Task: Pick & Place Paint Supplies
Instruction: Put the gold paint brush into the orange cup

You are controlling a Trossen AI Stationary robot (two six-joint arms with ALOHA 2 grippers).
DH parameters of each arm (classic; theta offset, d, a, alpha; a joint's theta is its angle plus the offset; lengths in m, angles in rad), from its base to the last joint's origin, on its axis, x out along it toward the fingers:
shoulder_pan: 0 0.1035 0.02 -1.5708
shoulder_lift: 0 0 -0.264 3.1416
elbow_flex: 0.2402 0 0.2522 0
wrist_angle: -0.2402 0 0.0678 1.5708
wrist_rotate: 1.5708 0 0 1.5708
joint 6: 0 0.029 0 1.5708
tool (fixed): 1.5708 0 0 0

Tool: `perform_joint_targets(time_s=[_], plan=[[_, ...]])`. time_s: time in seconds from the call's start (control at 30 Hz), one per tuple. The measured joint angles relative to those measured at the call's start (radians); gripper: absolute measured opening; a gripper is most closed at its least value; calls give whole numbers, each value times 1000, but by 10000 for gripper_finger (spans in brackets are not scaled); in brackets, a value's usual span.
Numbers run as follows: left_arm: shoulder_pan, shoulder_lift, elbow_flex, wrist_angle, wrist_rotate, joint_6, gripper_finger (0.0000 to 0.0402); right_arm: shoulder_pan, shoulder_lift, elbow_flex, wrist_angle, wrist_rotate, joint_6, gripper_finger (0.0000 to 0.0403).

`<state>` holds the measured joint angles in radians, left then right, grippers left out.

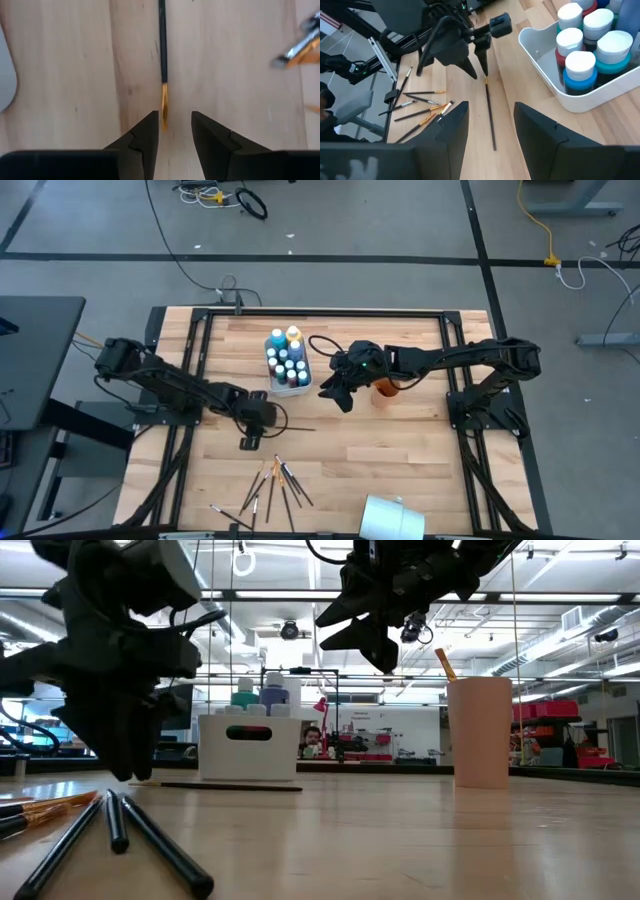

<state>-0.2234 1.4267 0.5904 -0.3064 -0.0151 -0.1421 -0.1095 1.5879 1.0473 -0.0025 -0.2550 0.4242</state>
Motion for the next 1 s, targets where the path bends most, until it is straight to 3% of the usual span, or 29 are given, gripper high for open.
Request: perform_joint_targets(time_s=[0.37,0.47,0.63,1.0], plan=[[-2,-6,-93,110,-51,17,122,0,0,0,1,1,-3,159],[-2,-6,-103,134,-60,52,94,0,0,0,1,2,-23,159],[0,-6,-103,140,-73,102,14,0,0,0,2,2,-24,159],[-6,-147,-98,126,-146,254,4,6,15,0,30,3,-9,159]])
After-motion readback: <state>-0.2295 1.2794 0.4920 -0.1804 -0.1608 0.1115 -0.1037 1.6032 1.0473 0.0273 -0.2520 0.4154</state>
